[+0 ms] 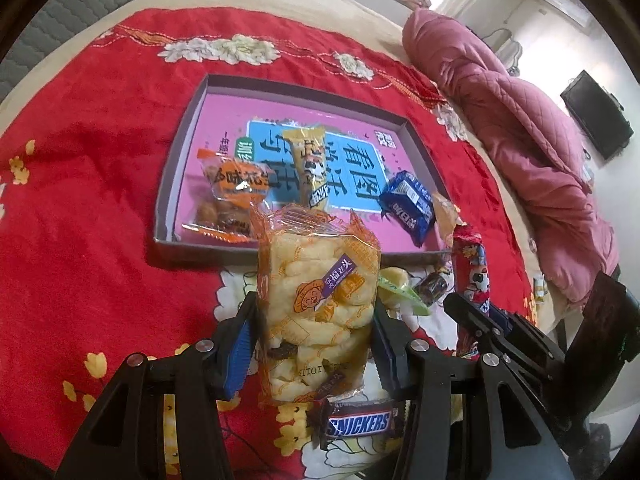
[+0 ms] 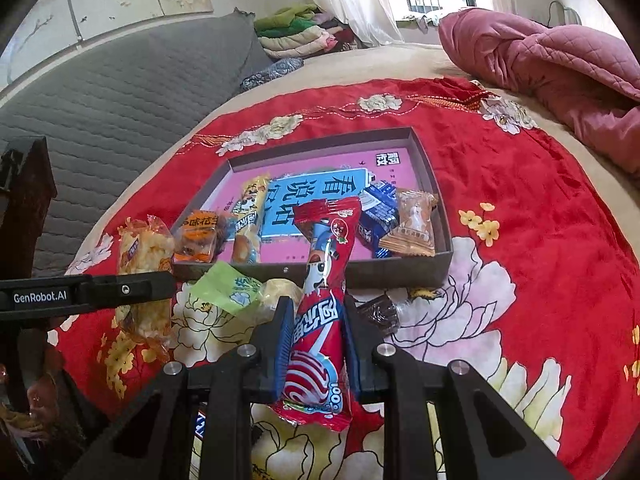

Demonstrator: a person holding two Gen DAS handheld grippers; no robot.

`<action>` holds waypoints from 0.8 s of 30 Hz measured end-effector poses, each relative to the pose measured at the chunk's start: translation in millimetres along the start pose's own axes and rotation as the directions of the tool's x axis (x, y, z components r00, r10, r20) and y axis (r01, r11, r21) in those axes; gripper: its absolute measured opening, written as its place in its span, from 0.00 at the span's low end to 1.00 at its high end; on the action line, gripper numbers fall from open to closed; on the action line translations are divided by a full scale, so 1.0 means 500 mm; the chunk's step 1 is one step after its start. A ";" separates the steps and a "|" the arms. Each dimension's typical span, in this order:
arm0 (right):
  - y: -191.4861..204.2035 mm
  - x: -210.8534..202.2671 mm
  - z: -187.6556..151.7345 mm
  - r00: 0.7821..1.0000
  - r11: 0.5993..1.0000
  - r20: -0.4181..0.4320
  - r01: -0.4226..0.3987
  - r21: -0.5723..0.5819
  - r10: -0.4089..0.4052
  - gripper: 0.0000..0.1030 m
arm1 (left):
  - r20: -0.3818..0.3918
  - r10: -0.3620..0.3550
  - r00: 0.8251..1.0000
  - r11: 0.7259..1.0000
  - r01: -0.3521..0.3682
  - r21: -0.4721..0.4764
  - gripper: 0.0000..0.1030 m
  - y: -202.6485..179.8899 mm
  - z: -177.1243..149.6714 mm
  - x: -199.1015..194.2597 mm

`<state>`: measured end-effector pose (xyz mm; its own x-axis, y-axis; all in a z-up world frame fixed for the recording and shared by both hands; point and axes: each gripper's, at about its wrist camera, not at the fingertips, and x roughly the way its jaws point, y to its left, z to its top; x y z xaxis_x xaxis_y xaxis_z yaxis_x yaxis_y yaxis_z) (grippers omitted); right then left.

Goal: Organize snacks
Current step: 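Carry red wafer stick over box with right tool while left tool carries puff bag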

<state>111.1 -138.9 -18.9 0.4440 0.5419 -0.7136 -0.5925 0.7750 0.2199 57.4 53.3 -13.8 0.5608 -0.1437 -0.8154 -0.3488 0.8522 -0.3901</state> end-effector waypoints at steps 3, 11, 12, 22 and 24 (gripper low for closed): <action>-0.001 -0.004 0.003 1.000 1.000 0.015 -0.005 0.001 0.005 0.23 | 0.013 0.004 1.000 1.000 -0.004 -0.003 0.51 0.001 0.005 -0.007; -0.004 -0.011 0.013 0.999 1.000 0.051 -0.004 -0.005 0.004 0.23 | 0.036 0.014 0.999 1.000 -0.014 -0.007 0.51 0.004 0.016 -0.016; -0.004 -0.012 0.013 0.999 1.000 0.054 -0.005 -0.007 0.006 0.23 | 0.037 0.016 0.999 1.000 -0.015 -0.008 0.51 0.004 0.017 -0.017; -0.007 -0.017 0.020 0.997 1.000 0.082 -0.001 -0.008 0.002 0.23 | 0.048 0.016 0.999 1.000 -0.015 -0.020 0.51 0.001 0.027 -0.017; -0.008 -0.016 0.023 0.996 1.000 0.085 0.003 -0.011 -0.002 0.23 | 0.051 0.018 0.999 1.000 -0.016 -0.027 0.51 0.002 0.031 -0.017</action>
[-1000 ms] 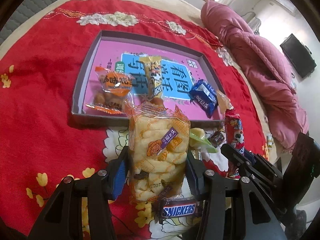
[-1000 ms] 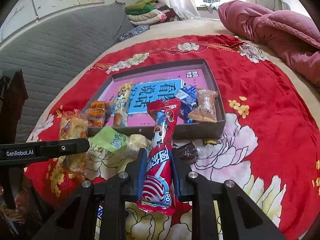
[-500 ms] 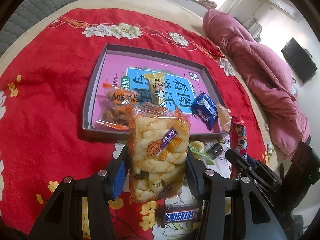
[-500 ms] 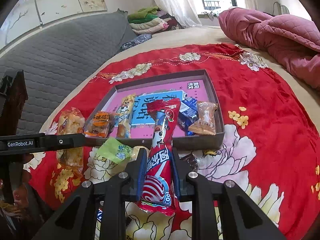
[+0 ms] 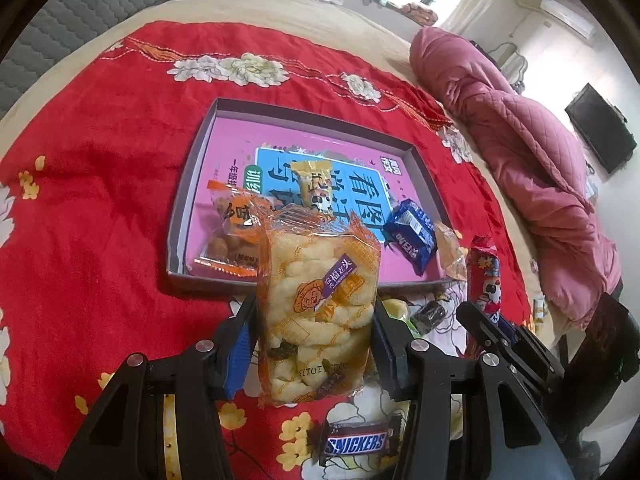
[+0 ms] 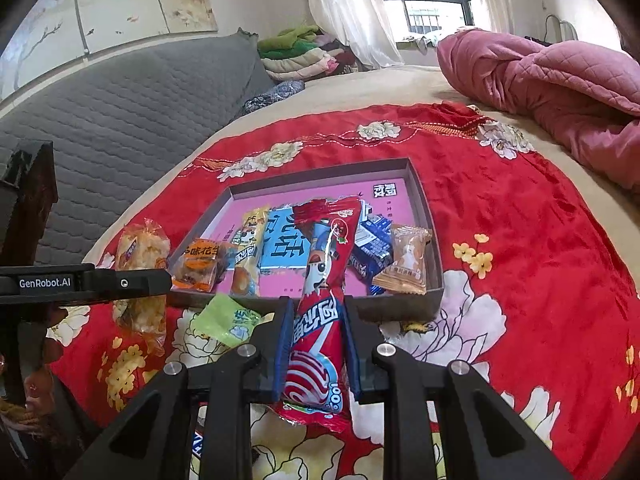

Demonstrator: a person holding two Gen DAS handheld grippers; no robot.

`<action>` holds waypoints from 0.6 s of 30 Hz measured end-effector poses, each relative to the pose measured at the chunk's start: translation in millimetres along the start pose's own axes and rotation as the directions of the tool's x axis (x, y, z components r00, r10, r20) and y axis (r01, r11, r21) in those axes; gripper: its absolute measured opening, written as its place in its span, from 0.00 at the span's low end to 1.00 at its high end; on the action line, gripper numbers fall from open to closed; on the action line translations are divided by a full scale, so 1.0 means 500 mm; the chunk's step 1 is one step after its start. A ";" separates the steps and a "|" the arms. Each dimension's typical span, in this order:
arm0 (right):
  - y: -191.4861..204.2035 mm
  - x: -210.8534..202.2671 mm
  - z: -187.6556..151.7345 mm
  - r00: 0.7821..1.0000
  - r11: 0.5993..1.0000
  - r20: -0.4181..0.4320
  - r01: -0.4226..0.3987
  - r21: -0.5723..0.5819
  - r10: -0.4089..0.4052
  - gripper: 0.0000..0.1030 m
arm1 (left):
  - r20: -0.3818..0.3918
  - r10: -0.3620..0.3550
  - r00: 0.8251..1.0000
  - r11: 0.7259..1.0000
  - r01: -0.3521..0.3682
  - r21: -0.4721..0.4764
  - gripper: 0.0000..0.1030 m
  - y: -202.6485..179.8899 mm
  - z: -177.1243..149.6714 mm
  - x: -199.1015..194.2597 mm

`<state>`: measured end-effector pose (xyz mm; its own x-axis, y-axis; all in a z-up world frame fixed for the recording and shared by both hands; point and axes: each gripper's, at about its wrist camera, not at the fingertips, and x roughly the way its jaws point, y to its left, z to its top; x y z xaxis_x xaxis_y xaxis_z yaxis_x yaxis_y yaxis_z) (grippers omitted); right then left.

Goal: Organize snacks
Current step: 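Carry red wafer stick over box with right tool while left tool carries puff bag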

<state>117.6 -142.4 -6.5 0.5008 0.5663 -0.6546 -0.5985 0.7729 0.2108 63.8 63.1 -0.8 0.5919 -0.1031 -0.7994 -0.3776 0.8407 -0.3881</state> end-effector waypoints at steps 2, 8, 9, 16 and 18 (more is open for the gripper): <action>-0.001 0.002 0.002 1.000 1.000 0.003 0.002 0.000 -0.002 0.23 | 0.001 -0.002 1.000 1.000 0.002 -0.004 0.51 0.000 0.004 0.002; -0.003 0.005 0.007 1.000 1.000 0.011 0.005 0.003 -0.005 0.23 | 0.006 -0.002 1.000 1.000 0.002 -0.002 0.51 -0.004 0.013 0.010; -0.004 0.005 0.009 1.000 1.000 0.014 0.007 0.004 -0.007 0.23 | 0.007 -0.001 1.000 1.000 0.001 -0.005 0.51 -0.004 0.016 0.011; -0.016 0.014 0.025 0.999 1.000 0.035 0.009 0.021 -0.010 0.23 | 0.030 0.000 1.000 1.000 0.000 -0.005 0.51 -0.008 0.036 0.013; -0.019 0.016 0.025 0.999 1.000 0.037 0.010 0.024 -0.010 0.23 | 0.035 0.001 0.999 1.000 0.000 -0.008 0.51 -0.007 0.044 0.015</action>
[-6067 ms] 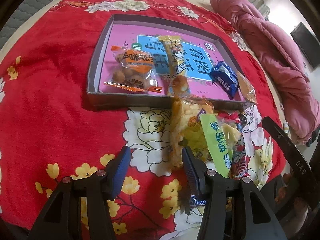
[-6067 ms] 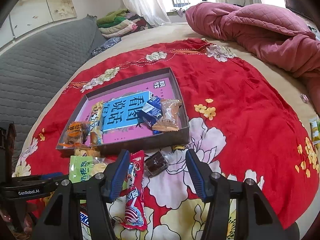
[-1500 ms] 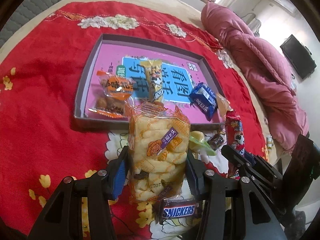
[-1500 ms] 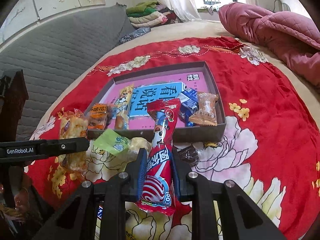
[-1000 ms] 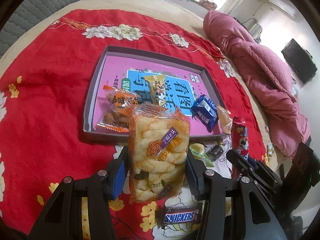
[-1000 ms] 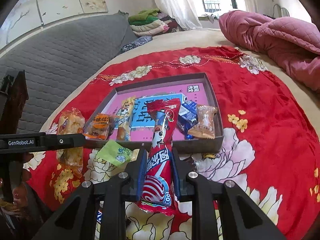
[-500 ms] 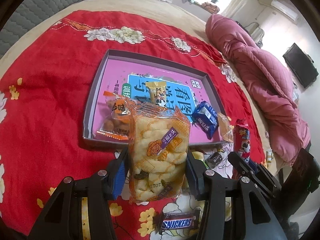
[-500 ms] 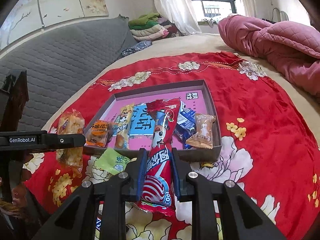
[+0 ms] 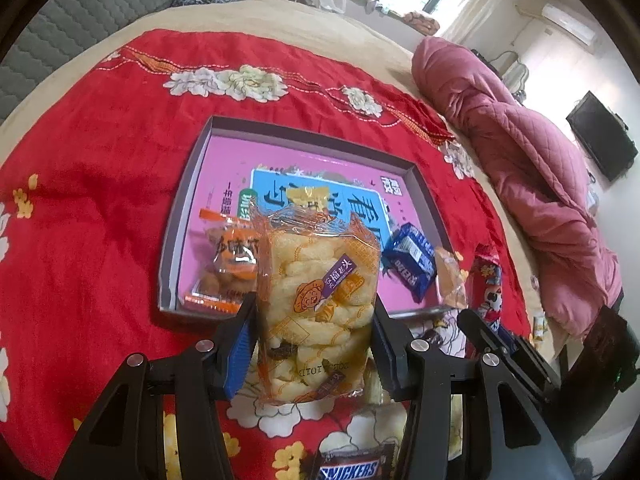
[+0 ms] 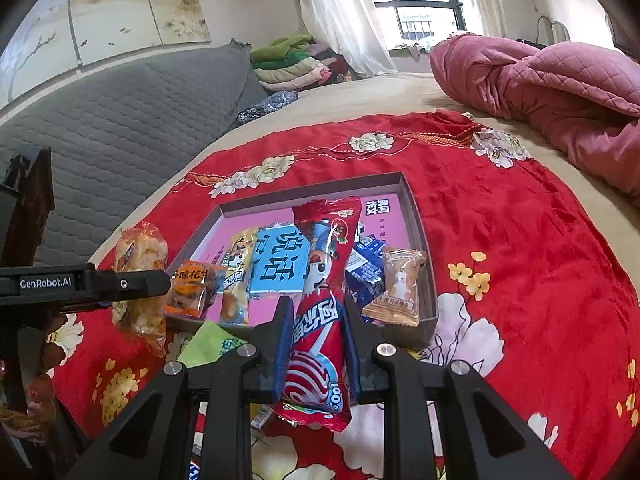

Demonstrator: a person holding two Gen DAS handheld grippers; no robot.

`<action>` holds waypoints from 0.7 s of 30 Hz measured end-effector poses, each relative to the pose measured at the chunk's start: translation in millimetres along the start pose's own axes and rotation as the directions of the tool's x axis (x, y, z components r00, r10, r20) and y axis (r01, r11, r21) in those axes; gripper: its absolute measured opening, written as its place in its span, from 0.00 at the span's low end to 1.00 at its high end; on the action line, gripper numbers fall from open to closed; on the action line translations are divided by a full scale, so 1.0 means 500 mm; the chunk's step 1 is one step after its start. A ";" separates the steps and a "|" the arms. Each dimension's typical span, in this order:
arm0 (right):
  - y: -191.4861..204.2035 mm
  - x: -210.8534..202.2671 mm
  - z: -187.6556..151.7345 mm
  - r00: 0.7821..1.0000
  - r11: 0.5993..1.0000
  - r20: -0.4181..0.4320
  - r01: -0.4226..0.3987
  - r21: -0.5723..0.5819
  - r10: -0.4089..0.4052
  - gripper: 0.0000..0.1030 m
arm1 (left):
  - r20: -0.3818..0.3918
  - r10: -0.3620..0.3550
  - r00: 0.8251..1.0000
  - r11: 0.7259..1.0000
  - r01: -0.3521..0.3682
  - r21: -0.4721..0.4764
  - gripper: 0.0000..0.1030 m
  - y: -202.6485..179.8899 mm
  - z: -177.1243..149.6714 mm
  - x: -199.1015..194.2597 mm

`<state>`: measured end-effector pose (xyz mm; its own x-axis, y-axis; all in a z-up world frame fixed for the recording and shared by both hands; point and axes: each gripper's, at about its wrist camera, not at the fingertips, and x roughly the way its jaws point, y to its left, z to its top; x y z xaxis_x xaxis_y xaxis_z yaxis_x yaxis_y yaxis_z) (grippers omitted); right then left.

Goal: Organize snacks
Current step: 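Carry red wafer stick over box with right tool while left tool carries puff bag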

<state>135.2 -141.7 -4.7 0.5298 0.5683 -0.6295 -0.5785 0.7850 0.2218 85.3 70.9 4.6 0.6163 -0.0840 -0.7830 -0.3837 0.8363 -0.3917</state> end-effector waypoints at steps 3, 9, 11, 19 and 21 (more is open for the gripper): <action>-0.005 0.005 0.002 1.000 1.000 -0.003 0.002 0.011 -0.002 0.23 | 0.002 -0.004 1.000 1.000 0.004 -0.005 0.51 0.000 0.010 0.006; -0.012 0.011 0.010 1.000 1.000 0.008 -0.003 0.018 0.003 0.23 | 0.018 0.002 1.000 1.000 -0.002 -0.016 0.51 0.004 0.034 0.014; -0.014 0.014 0.011 1.000 1.000 0.009 -0.003 0.020 0.003 0.23 | 0.020 0.005 1.000 1.000 -0.005 -0.018 0.51 0.007 0.042 0.018; -0.021 0.024 0.021 1.000 1.000 0.023 -0.003 0.026 0.003 0.23 | 0.033 0.022 0.999 0.999 -0.021 -0.027 0.51 0.016 0.062 0.028; -0.022 0.026 0.022 1.000 1.000 0.024 -0.003 0.026 0.002 0.23 | 0.035 0.026 0.999 0.999 -0.025 -0.034 0.51 0.021 0.068 0.031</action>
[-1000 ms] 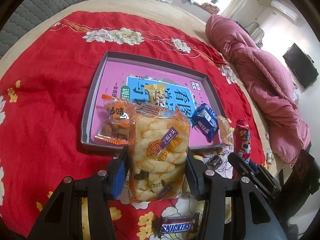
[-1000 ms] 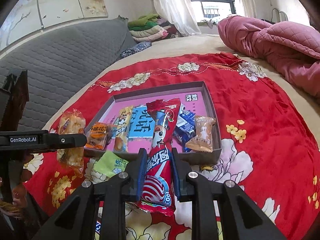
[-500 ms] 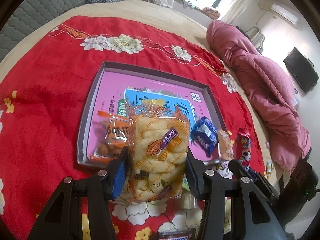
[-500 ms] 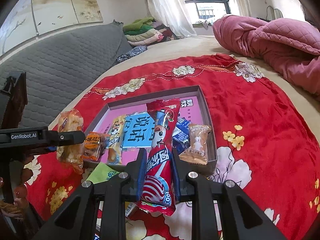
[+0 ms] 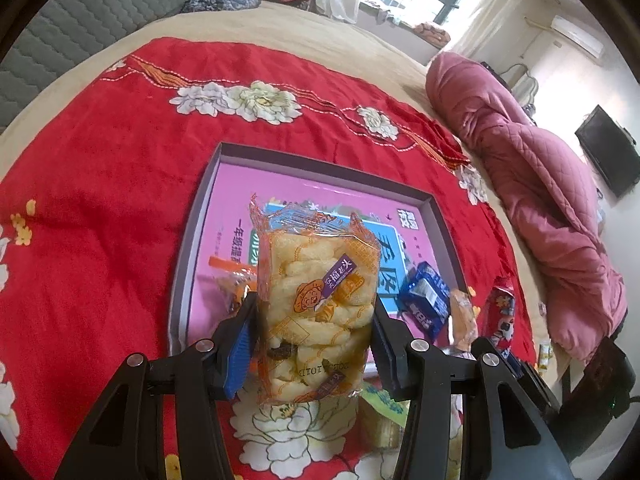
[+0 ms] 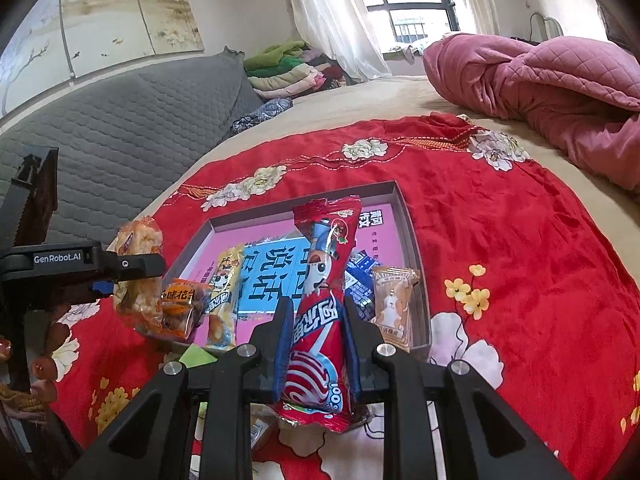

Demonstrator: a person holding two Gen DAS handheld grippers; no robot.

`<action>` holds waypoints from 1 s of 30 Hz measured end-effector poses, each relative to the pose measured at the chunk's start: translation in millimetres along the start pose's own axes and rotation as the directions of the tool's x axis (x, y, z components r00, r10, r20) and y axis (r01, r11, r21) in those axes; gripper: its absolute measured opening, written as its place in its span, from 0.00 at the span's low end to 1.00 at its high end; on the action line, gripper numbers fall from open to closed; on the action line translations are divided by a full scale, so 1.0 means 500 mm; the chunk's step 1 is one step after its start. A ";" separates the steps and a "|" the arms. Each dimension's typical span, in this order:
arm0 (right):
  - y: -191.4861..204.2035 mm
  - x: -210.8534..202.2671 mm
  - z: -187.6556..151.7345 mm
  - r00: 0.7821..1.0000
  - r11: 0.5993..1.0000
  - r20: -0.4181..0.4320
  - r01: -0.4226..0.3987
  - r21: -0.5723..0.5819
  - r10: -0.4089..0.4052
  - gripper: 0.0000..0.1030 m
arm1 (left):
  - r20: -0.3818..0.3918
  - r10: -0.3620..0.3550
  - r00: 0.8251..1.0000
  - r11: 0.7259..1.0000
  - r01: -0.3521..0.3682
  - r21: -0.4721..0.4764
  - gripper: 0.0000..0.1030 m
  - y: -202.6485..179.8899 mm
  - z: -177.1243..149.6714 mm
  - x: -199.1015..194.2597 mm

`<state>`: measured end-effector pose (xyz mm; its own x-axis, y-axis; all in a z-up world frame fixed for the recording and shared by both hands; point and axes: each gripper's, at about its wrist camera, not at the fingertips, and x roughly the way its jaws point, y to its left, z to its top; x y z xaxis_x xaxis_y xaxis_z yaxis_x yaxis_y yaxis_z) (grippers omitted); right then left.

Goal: Organize snacks
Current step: 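Carry red wafer stick over box with right tool while left tool carries puff bag, then lower and release red wafer stick with right tool while left tool releases puff bag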

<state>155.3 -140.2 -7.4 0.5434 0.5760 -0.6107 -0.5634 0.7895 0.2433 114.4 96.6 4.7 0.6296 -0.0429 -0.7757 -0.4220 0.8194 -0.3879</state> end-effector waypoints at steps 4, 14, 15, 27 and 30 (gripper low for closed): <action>-0.001 0.007 0.004 1.000 1.000 0.000 -0.001 0.002 0.001 0.23 | 0.002 0.004 1.000 1.000 -0.003 -0.009 0.51 0.004 0.008 0.009; -0.004 0.020 0.012 1.000 1.000 0.000 -0.005 0.005 0.005 0.23 | -0.016 0.012 1.000 1.000 -0.012 0.017 0.51 -0.013 0.008 0.049; -0.004 0.022 0.011 1.000 1.000 -0.002 -0.005 0.004 0.005 0.23 | -0.018 0.016 1.000 1.000 -0.016 0.020 0.51 -0.014 0.008 0.053; 0.004 0.047 0.018 1.000 1.000 -0.003 -0.017 -0.011 0.017 0.23 | -0.043 0.048 0.998 0.998 -0.046 0.035 0.51 -0.011 0.004 0.085; 0.007 0.054 0.021 1.000 1.000 0.000 -0.018 -0.020 0.018 0.23 | -0.044 0.050 0.998 0.998 -0.048 0.041 0.51 -0.012 0.003 0.089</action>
<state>174.5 -119.7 -14.9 0.5332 0.5904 -0.6059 -0.5854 0.7745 0.2395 145.9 90.5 -26.8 0.5782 -0.0275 -0.8154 -0.4243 0.8435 -0.3294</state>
